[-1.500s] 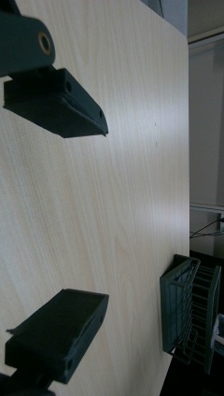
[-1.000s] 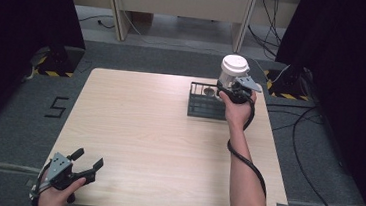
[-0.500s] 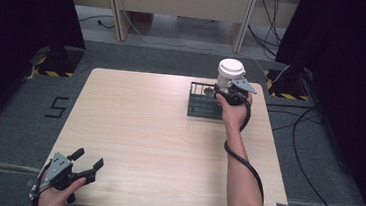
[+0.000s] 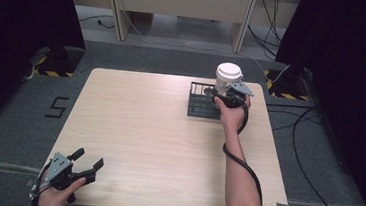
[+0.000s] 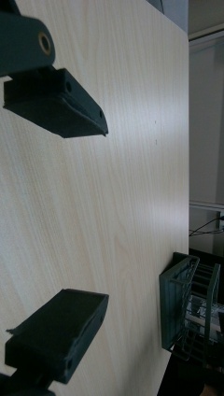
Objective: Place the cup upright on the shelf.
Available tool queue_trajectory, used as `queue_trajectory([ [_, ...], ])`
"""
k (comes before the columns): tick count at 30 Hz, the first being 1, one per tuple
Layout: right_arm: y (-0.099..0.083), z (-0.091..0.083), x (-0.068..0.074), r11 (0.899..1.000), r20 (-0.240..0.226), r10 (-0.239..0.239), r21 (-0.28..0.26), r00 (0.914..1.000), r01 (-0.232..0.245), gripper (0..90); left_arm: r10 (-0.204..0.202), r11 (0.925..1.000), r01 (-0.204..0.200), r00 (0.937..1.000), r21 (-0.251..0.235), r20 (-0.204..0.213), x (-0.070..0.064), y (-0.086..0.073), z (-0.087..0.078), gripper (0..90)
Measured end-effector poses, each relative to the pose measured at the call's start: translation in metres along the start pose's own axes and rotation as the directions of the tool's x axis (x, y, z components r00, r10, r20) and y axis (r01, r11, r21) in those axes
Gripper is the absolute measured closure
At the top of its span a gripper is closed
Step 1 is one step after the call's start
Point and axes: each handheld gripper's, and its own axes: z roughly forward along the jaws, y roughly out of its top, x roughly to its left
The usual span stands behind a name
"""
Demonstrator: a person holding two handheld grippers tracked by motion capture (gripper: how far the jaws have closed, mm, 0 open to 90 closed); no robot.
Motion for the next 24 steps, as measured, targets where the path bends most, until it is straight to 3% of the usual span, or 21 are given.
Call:
queue_trajectory([
  [9,-0.004,-0.003,0.003,0.999,0.003,0.032,0.019,0.9995,-0.032,14.9,0.001,1.0,-0.001,1.0,0.0,-0.001,0.0,0.0,0.0,15.0],
  [24,-0.006,-0.029,0.008,1.0,-0.016,0.017,0.023,0.9997,-0.017,14.8,0.004,1.0,-0.004,1.0,0.0,-0.004,-0.001,0.0,0.0,15.0],
])
